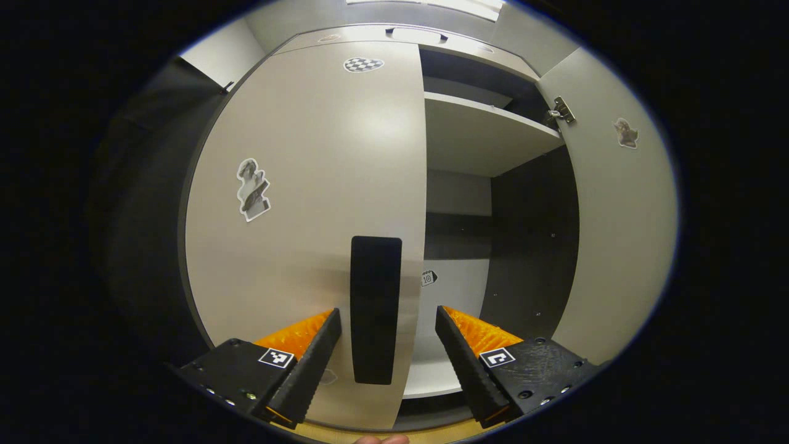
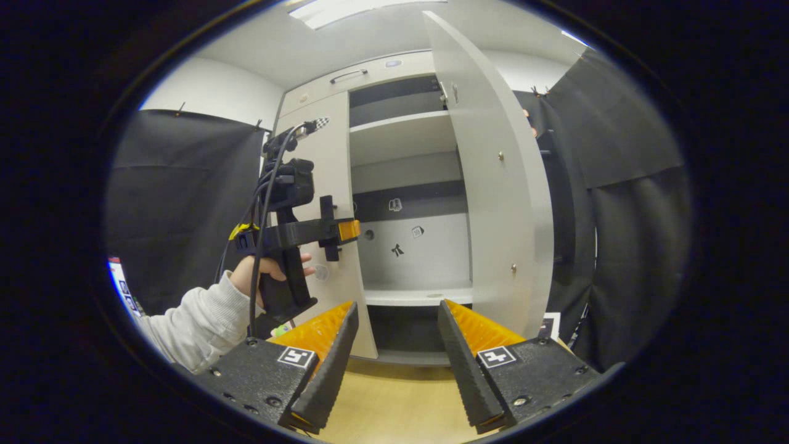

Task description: Open the right door of the double-door shoe cabinet with the right hand, and open the left door with the left hand.

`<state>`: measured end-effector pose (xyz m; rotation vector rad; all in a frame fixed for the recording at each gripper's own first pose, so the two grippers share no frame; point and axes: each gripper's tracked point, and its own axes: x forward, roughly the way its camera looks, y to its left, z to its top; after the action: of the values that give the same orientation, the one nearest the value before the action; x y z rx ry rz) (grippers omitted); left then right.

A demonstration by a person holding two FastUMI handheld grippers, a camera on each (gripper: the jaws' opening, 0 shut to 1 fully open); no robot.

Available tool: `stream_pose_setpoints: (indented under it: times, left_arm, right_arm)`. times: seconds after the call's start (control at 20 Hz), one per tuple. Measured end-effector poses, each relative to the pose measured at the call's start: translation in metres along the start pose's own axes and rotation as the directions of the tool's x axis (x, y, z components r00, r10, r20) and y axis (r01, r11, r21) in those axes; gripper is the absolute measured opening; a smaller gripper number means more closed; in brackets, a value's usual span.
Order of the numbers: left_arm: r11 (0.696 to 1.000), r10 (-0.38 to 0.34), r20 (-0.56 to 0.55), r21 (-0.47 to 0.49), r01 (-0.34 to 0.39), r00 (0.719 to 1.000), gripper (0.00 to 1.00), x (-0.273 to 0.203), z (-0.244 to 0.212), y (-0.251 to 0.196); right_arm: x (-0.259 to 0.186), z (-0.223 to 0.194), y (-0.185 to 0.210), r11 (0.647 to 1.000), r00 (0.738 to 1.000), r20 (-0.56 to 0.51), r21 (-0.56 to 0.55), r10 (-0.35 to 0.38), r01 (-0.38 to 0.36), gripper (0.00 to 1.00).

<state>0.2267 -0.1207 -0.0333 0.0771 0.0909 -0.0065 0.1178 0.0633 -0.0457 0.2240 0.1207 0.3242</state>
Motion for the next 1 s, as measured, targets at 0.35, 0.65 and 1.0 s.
stream_pose_setpoints:
  times: [0.35,0.65,1.0]
  left_arm:
    - [0.999,0.026,0.001,0.021,-0.026,1.0,0.71,0.0,-0.002,0.01]
    - [1.0,0.004,0.038,0.018,-0.005,0.999,0.24,0.0,-0.002,0.012]
    - [0.998,-0.05,0.019,0.025,0.049,0.999,0.05,-0.009,-0.003,0.011]
  right_arm:
    - [0.0,-0.004,0.007,0.999,1.0,0.002,-0.041,0.013,-0.013,0.8]
    - [0.001,-0.015,0.013,0.999,1.0,-0.025,-0.047,0.016,-0.017,0.8]
    - [-0.003,-0.009,0.016,0.998,1.0,0.001,-0.057,0.006,-0.006,0.82]
